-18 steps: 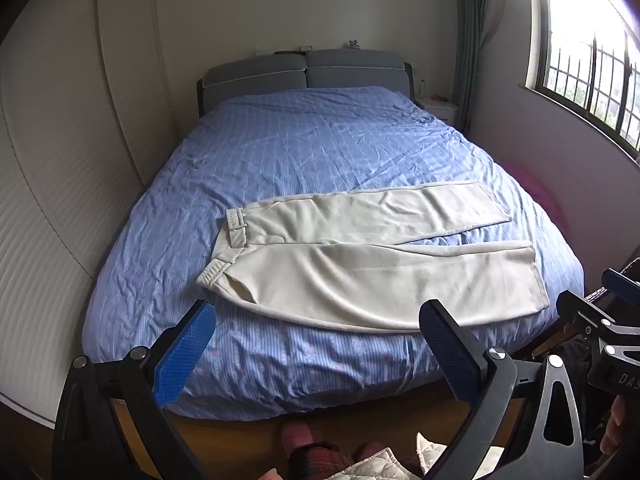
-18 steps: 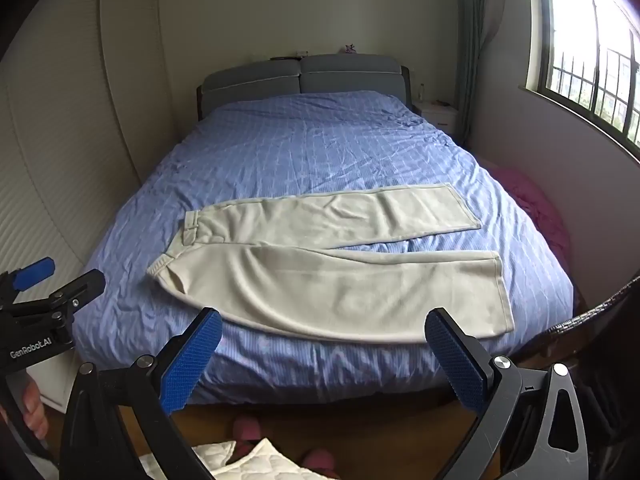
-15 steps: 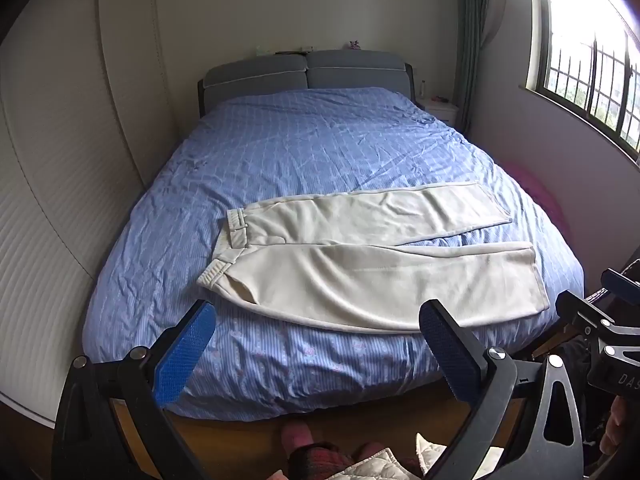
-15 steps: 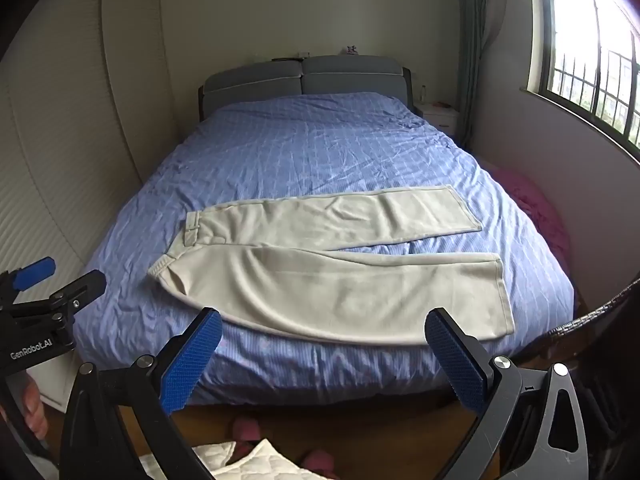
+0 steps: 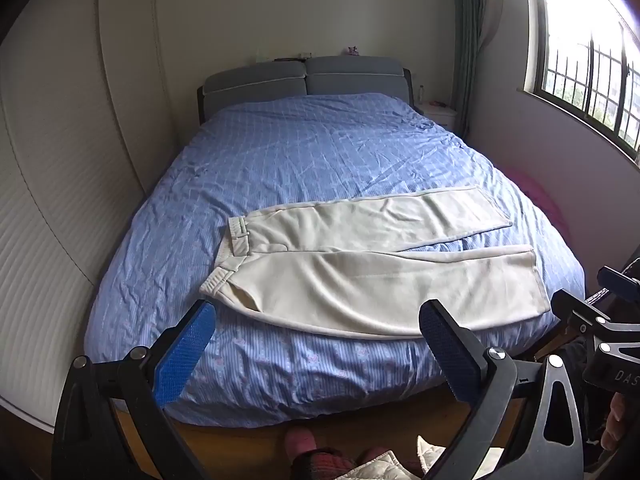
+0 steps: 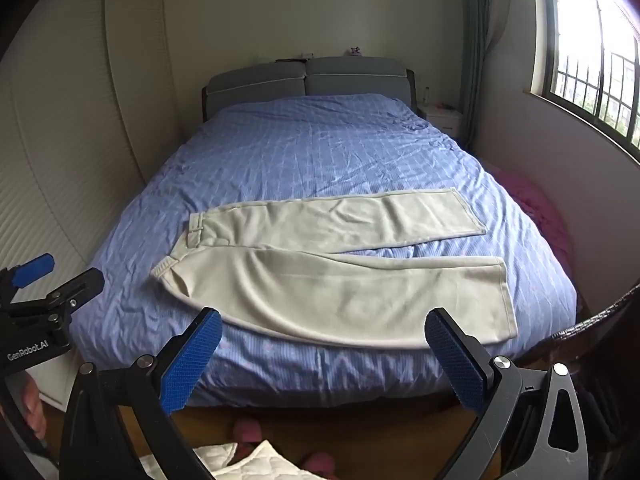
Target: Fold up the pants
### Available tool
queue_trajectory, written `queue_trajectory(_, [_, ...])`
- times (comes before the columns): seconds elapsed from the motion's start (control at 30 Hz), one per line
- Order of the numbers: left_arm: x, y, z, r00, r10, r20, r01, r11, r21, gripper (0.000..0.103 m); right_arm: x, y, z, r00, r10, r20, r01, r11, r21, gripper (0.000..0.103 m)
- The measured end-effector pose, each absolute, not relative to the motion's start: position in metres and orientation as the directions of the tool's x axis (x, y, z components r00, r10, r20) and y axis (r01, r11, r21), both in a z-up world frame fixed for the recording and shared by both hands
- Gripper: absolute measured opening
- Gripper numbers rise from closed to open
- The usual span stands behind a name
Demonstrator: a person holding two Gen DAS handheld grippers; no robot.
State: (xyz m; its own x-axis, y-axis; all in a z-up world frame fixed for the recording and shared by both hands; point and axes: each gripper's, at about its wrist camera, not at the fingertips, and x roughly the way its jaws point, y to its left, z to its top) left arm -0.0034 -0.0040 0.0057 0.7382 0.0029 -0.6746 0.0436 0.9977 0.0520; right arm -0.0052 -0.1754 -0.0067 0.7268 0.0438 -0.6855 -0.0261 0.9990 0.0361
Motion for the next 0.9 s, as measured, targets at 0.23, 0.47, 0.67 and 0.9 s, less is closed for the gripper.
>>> queue_trajectory(0.23, [-0.0021,0.0,0.0052,0.742,-0.013,-0.671,0.056,0.998,0.042,0.103,0.0013,-0.1672,-0.0055,0.727,0.05,-0.685,-0.035,0.999,0.036,0.102])
queue_trajectory(0.47, [0.0005,0.0004,0.0047,0.742,-0.02,-0.671,0.06,0.998,0.037,0.103,0.0033,-0.168,-0.0061,0.728,0.052,-0.683,-0.037,0.999,0.037,0.102])
queue_trajectory(0.67, [0.0021,0.0011,0.0047,0.741,-0.021,-0.671,0.06,0.998,0.036,0.103,0.0035,-0.1673,-0.006,0.729,0.051,-0.683,-0.036,0.999,0.036,0.102])
queue_trajectory(0.9, [0.0019,0.0009,0.0045,0.741,-0.019,-0.671,0.059,0.998,0.036,0.103,0.004,-0.1671,-0.0068,0.729,0.051,-0.682,-0.035,0.999,0.036,0.102])
